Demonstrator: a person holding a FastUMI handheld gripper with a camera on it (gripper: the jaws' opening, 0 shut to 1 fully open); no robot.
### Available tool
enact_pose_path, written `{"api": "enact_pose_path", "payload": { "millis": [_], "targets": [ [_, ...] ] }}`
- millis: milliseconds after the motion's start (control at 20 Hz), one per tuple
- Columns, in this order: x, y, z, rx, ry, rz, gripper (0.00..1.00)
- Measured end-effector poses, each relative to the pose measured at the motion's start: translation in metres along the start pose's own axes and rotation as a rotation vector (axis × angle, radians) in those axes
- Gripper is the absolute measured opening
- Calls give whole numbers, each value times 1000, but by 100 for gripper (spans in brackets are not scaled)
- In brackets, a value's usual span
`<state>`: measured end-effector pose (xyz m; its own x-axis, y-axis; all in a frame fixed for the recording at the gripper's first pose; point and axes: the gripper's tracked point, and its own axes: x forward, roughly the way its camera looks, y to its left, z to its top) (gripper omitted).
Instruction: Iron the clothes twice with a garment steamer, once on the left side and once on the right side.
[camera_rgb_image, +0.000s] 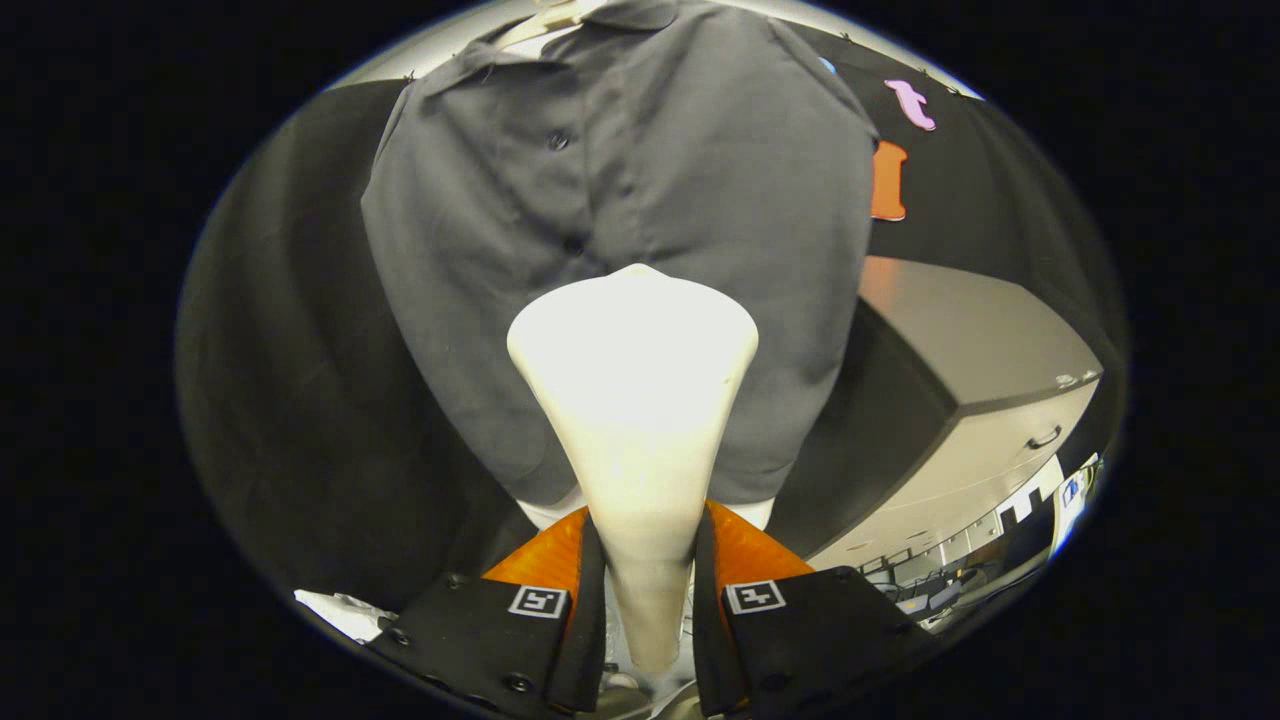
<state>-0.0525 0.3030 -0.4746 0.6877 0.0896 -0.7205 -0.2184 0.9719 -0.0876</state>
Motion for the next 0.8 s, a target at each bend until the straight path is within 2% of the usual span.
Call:
{"api": "enact_pose_path", "payload": {
  "millis": [550,800],
  "targets": [
    [-143,-57,152,-4,-223,105,44],
    [-195,-100,192,-9,-312,125,43]
  ]
}}
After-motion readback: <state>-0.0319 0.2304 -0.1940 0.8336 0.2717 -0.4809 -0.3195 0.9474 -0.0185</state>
